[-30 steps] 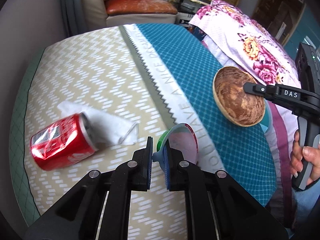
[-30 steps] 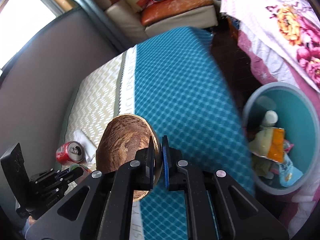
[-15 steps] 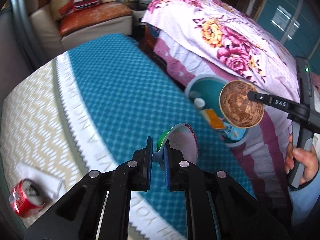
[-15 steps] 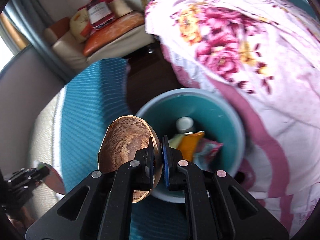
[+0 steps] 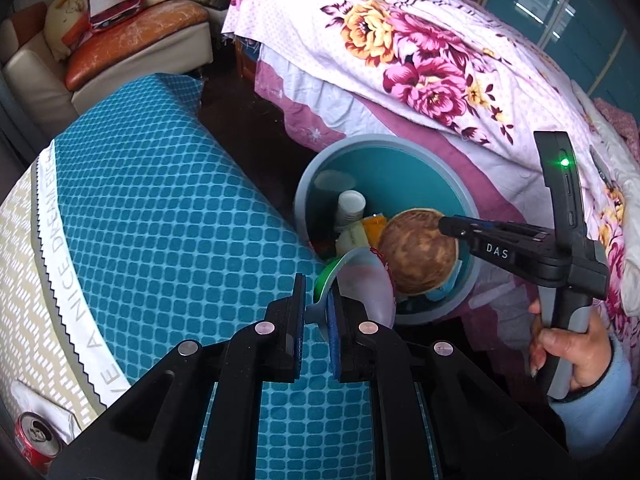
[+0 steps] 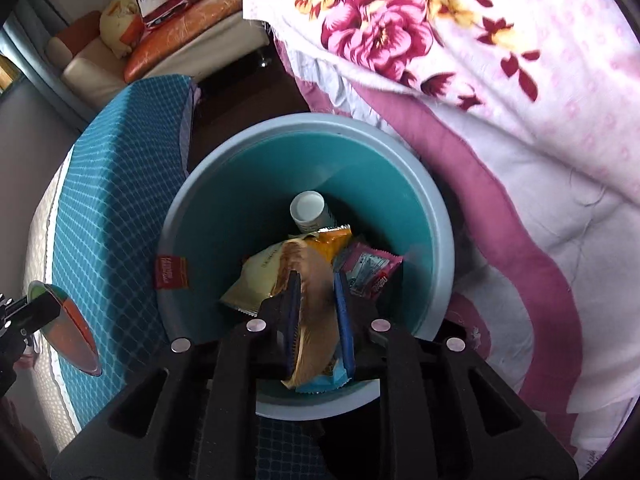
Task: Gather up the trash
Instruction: 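Carry the coconut shell and paper cup over the teal bin, then open the right tool to drop the coconut shell while the left tool drops the cup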
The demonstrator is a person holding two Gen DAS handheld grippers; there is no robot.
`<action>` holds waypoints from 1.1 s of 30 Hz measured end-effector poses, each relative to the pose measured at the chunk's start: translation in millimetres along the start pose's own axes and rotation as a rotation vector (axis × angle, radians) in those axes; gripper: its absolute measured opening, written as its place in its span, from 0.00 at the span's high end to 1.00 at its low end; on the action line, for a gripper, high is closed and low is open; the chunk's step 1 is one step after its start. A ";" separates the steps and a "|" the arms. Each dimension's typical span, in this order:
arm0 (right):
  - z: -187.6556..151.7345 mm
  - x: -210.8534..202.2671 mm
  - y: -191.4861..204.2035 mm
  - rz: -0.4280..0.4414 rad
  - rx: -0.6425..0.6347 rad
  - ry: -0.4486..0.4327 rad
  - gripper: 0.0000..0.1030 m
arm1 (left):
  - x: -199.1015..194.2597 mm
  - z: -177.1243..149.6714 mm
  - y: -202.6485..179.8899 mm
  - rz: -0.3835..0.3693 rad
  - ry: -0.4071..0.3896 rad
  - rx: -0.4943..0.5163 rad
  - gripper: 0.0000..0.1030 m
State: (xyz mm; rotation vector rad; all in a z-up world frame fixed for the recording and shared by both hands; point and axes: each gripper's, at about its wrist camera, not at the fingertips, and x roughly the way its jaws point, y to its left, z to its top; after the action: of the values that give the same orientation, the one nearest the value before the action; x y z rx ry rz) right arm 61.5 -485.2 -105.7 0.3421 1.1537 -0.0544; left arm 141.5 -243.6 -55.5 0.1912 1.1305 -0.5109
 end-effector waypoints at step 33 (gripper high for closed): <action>11.0 -57.2 -47.9 -0.035 0.146 -0.136 0.37 | 76.2 71.5 -49.5 -0.059 0.025 0.029 0.89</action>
State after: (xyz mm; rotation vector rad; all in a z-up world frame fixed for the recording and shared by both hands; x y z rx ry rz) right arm 37.4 -541.3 -61.5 0.4413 1.0230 -0.1906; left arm 200.7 -337.3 -88.4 0.1898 1.1560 -0.5787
